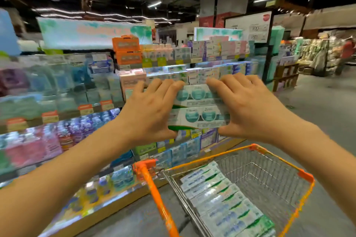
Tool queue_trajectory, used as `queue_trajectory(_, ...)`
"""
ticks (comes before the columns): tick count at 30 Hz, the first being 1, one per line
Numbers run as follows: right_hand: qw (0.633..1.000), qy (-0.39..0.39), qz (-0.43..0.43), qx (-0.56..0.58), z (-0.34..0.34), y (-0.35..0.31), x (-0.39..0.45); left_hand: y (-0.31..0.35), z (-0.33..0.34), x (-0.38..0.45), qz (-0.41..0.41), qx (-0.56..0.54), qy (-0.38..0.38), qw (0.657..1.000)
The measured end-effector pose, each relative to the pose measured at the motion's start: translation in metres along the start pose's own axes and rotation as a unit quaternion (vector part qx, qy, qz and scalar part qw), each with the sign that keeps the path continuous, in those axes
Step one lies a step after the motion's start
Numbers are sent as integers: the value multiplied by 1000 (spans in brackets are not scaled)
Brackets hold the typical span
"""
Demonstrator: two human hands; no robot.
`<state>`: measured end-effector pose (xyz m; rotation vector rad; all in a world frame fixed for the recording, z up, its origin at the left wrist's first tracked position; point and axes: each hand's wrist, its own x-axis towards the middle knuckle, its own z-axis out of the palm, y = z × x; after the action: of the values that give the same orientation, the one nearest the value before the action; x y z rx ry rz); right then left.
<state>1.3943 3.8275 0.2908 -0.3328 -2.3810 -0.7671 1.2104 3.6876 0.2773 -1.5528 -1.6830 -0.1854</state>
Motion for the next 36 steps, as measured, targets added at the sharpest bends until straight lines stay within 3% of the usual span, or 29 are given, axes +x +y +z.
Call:
queue_trajectory(10,996,-66,47,-33,18,-16,-12,3,53,-8,32,-55,68,996)
queue_trajectory(14,985,-74,154,-1,37,-13,-36,18,80,-3,-120,-160,59,978)
queue_trajectory(17,971,-103,218,9,52,-9,-42,32,103,15,-241,-327,-28,914)
queue_trajectory(19,962,-112,248,-6,61,-4,-41,47,113,31,-302,-479,-53,822)
queue_trajectory(20,955,-123,270,-10,65,-2,-39,54,119,39,-338,-567,-74,748)
queue_trajectory(21,945,-138,297,-10,71,-1,-37,60,129,46,-363,-658,-102,652)
queue_trajectory(23,926,-145,348,-7,87,3,-31,74,146,61,-328,-821,-176,434)
queue_trajectory(25,904,-140,403,-1,108,-2,-24,88,164,75,-281,-898,-208,267)
queue_trajectory(26,890,-138,434,-5,120,-7,-21,94,175,83,-287,-914,-194,209)
queue_trajectory(27,877,-132,461,-13,132,-13,-18,99,185,90,-308,-919,-174,176)
queue_trajectory(28,870,-119,479,-21,144,-20,-14,103,197,96,-327,-915,-160,173)
queue_trajectory(31,853,-137,502,39,177,-35,-3,99,239,102,-344,-897,-161,227)
queue_trajectory(33,770,-212,561,218,188,-30,5,84,270,97,-305,-894,-192,267)
queue_trajectory(36,634,-214,648,363,209,-18,14,63,302,88,-254,-876,-276,303)
